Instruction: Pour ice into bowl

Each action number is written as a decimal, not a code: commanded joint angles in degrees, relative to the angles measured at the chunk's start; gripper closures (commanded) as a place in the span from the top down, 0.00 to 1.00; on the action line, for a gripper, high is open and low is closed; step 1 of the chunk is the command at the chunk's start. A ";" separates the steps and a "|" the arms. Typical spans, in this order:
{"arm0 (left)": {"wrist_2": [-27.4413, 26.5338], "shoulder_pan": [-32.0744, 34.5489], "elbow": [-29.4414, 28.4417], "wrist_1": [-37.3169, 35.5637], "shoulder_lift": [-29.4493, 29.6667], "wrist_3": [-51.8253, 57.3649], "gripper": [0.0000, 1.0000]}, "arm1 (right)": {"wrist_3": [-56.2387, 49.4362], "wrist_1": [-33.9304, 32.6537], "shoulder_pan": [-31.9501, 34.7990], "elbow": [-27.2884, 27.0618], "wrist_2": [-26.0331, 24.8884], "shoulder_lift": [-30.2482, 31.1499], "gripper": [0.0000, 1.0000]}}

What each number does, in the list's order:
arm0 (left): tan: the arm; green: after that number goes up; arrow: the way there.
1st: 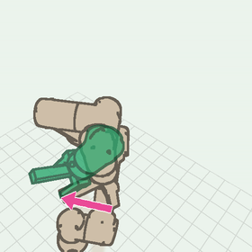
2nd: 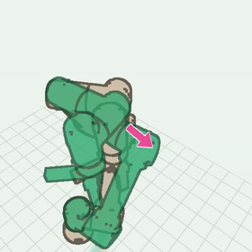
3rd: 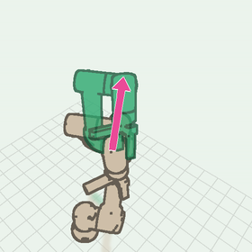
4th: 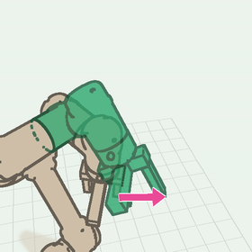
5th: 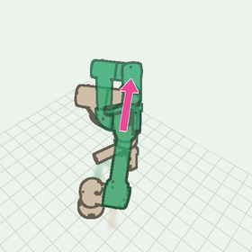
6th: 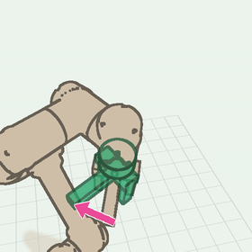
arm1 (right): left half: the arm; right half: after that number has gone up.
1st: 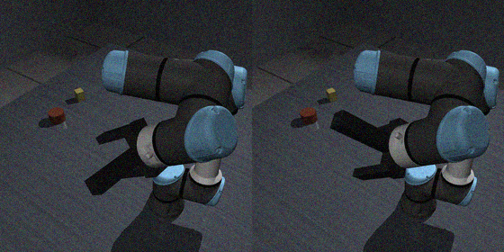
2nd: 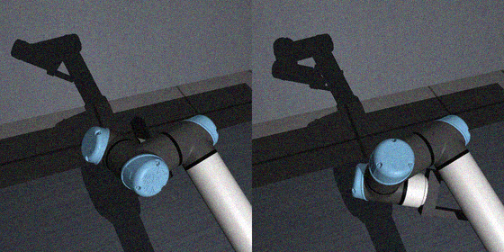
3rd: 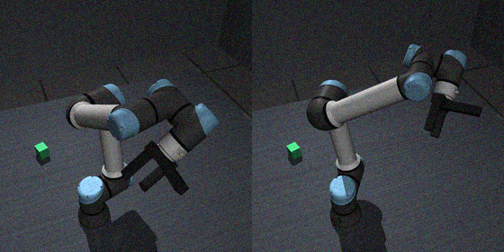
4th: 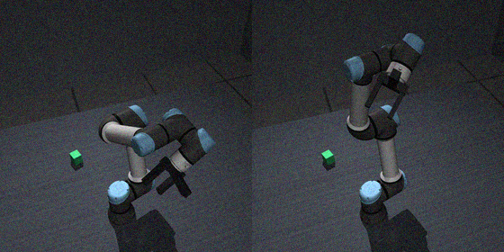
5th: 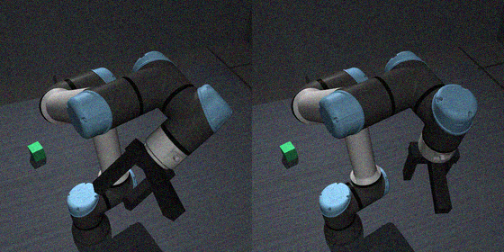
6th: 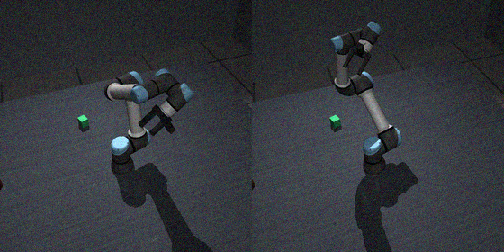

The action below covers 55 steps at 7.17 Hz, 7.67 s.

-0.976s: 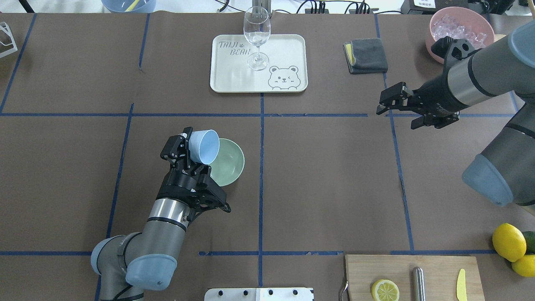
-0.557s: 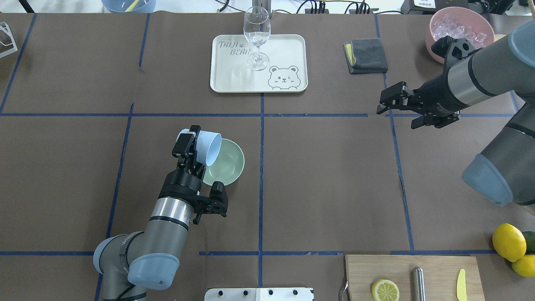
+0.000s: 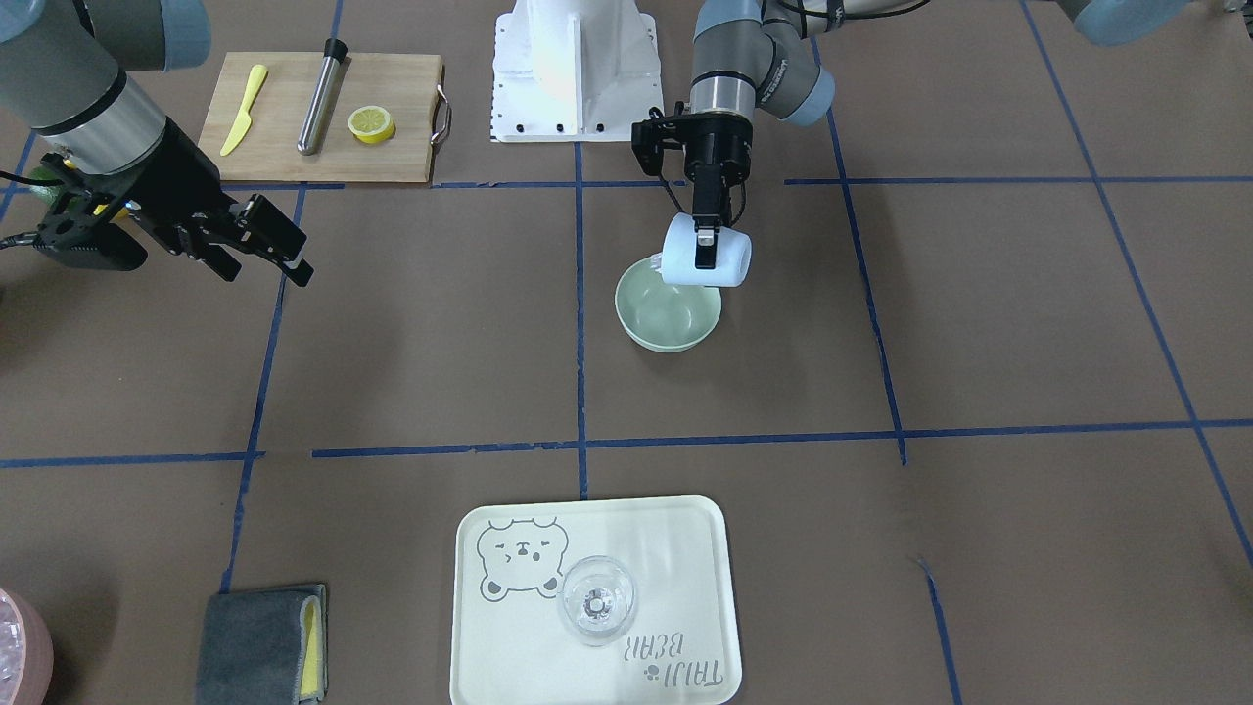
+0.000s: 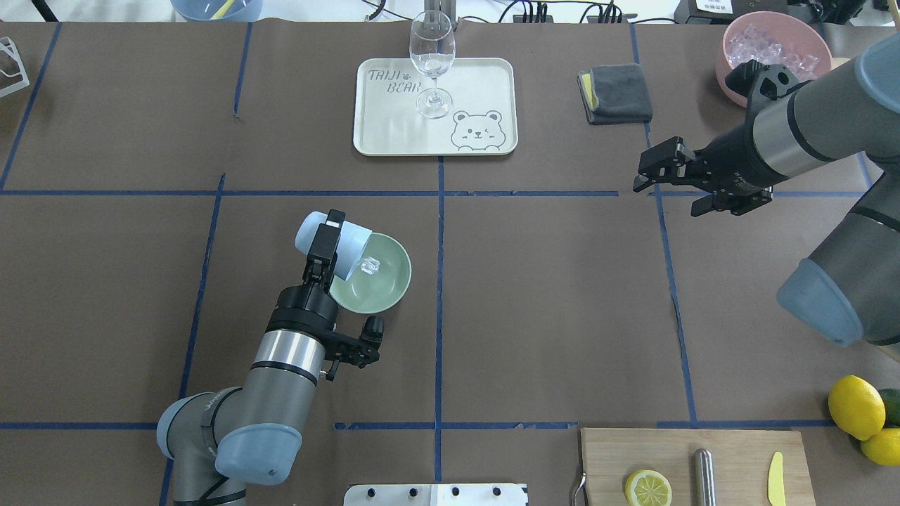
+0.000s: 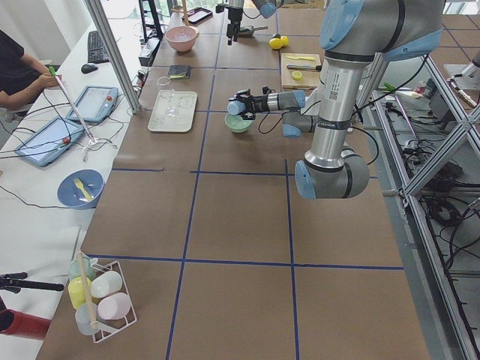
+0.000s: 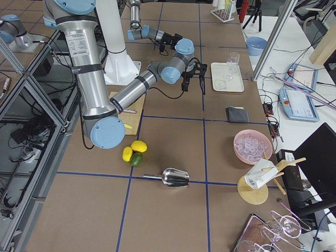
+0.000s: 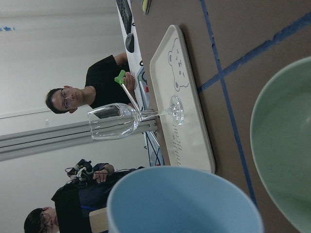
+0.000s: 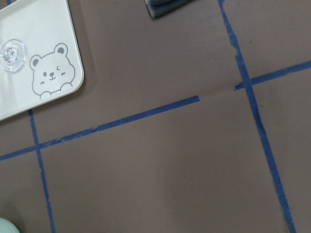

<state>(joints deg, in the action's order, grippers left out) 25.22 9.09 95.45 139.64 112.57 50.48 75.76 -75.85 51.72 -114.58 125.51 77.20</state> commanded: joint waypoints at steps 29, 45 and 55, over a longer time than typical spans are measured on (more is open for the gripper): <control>1.59 0.75 -14.84 42.38 -35.85 -120.09 0.00 | 0.09 -0.18 -0.13 -0.39 -0.09 0.23 1.00; 2.20 -0.04 -18.20 41.24 -34.26 -121.50 1.00 | 0.26 -0.44 -0.21 -0.65 0.00 -0.29 1.00; 25.63 0.31 -6.61 41.24 -47.06 -114.66 1.00 | 0.26 -0.44 -0.21 -0.74 0.00 -0.29 1.00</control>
<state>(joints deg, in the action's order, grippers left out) 46.65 9.38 87.64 180.93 67.84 -65.31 76.03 -76.29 51.51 -115.32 125.51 76.91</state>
